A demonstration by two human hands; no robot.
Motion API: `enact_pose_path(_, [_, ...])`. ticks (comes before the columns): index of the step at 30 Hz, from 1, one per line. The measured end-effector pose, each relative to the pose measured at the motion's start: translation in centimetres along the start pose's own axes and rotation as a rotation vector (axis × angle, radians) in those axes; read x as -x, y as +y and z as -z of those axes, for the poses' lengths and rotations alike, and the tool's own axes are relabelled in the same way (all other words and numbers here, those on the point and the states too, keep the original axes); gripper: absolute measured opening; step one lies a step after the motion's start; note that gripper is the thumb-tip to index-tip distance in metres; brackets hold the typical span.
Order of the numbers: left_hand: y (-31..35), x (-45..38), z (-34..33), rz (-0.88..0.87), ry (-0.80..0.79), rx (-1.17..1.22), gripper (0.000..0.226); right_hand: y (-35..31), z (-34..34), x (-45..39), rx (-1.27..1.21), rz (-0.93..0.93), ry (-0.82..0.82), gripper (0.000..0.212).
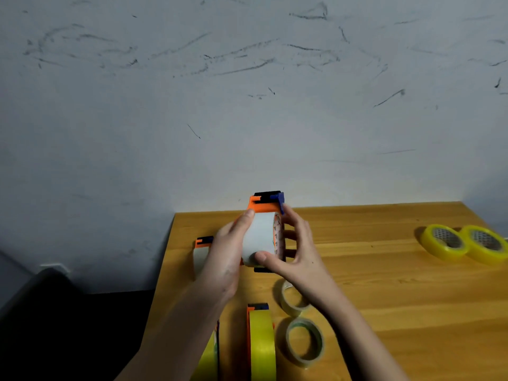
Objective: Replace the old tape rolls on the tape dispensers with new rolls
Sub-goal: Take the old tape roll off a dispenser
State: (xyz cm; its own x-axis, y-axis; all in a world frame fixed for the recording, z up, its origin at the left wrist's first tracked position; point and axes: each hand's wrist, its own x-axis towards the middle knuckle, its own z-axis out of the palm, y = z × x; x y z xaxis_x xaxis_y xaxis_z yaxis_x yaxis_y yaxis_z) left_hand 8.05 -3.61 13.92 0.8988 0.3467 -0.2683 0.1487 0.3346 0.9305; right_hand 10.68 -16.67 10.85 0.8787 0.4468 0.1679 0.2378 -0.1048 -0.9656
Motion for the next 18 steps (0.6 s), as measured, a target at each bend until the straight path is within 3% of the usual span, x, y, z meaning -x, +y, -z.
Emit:
enact_pose_path(2, [-0.3, 0.0, 0.0, -0.033, -0.001, -0.03, 0.028, -0.3, 0.2, -0.2, -0.053, -0.036, -0.069, 0.092])
enact_pose_path(6, [-1.0, -0.4, 0.2, -0.065, 0.011, -0.051, 0.032, -0.4, -0.1, -0.4, -0.18, -0.104, -0.004, 0.075])
enact_pose_path(10, [-1.8, -1.3, 0.1, 0.012, 0.143, -0.014, 0.063, -0.1, -0.6, -0.7, -0.182, -0.095, 0.02, 0.065])
enact_pose_path(14, [-2.4, -2.5, -0.1, 0.03, 0.213, -0.067, 0.032, 0.6, -0.4, -1.2, -0.205, -0.128, 0.021, 0.062])
enact_pose_path(18, [-3.2, -3.3, -0.4, 0.076, 0.188, -0.089, 0.039, 2.1, -0.2, -1.6, -0.212, -0.2, 0.011, 0.067])
